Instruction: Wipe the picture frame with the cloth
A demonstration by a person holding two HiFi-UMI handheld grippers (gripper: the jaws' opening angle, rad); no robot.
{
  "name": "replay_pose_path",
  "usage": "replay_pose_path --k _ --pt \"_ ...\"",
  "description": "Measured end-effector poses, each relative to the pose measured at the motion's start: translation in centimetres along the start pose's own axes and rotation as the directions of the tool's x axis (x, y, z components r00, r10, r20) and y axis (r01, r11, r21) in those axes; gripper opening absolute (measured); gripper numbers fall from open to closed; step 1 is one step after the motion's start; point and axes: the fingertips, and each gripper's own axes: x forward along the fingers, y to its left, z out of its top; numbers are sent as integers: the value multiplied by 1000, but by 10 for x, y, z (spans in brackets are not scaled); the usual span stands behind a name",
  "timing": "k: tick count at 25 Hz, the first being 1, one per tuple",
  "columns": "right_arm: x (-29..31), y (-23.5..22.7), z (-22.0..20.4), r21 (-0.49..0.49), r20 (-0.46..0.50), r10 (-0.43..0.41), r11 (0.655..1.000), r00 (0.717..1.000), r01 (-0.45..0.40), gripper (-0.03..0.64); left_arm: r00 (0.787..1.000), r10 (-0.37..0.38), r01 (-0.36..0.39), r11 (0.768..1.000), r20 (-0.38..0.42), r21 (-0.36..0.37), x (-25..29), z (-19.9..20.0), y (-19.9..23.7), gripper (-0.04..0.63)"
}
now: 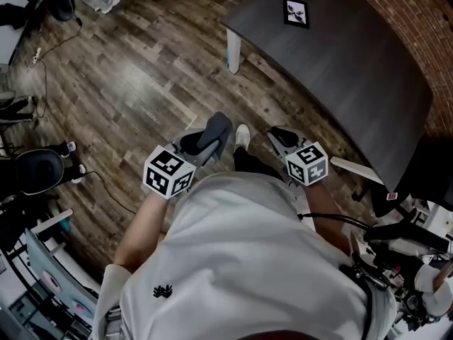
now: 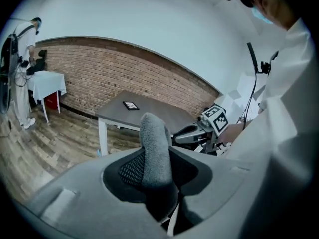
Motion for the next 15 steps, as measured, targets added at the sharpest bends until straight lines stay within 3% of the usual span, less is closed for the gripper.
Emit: replay_pose_path --k 7,15 --pt "33 -148 69 30 49 -108 994 993 107 92 1000 14 -14 999 11 48 73 104 59 129" --pt "75 -283 126 147 75 -281 952 957 268 104 999 -36 36 998 -13 46 122 155 128 129"
